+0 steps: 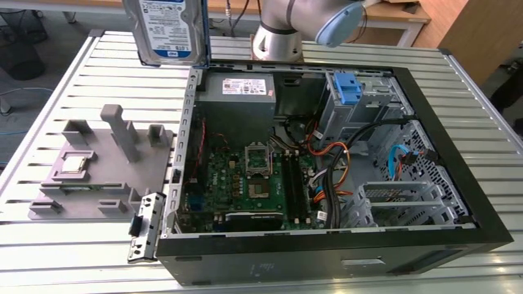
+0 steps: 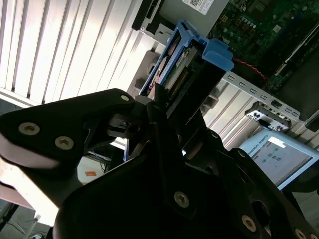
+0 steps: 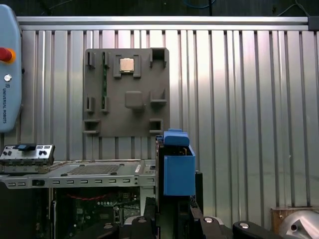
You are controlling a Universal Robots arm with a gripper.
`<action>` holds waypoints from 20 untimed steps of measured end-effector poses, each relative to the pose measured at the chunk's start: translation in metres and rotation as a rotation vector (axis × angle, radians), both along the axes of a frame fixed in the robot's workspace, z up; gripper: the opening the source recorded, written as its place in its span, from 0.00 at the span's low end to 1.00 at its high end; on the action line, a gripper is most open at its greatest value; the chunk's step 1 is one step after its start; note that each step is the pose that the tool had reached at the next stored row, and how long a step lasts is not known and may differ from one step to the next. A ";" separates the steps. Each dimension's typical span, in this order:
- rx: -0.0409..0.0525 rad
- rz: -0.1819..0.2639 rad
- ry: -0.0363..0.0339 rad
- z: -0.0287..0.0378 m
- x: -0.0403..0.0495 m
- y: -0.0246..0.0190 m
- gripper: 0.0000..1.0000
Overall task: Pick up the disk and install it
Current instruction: 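Pick up the disk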
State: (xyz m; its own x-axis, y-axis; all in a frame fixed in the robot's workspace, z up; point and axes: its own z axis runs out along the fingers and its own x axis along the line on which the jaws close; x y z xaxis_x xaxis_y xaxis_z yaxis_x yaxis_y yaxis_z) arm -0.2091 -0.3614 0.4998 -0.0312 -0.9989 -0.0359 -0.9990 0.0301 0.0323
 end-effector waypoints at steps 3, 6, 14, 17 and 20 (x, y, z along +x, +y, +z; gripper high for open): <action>0.0002 0.000 -0.0002 -0.0001 0.0128 0.0000 0.35; 0.0003 0.000 -0.0001 -0.0001 0.0256 0.0000 0.35; 0.0008 0.000 -0.0001 -0.0002 0.0614 0.0000 0.35; 0.0010 0.000 -0.0001 -0.0002 0.0746 0.0000 0.35; 0.0011 0.000 -0.0001 -0.0001 0.0878 0.0000 0.35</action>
State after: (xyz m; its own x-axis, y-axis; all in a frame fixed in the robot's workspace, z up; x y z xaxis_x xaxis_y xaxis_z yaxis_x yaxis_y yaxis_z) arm -0.1213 -0.3614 0.4997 -0.0312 -0.9988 -0.0370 -0.9990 0.0300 0.0323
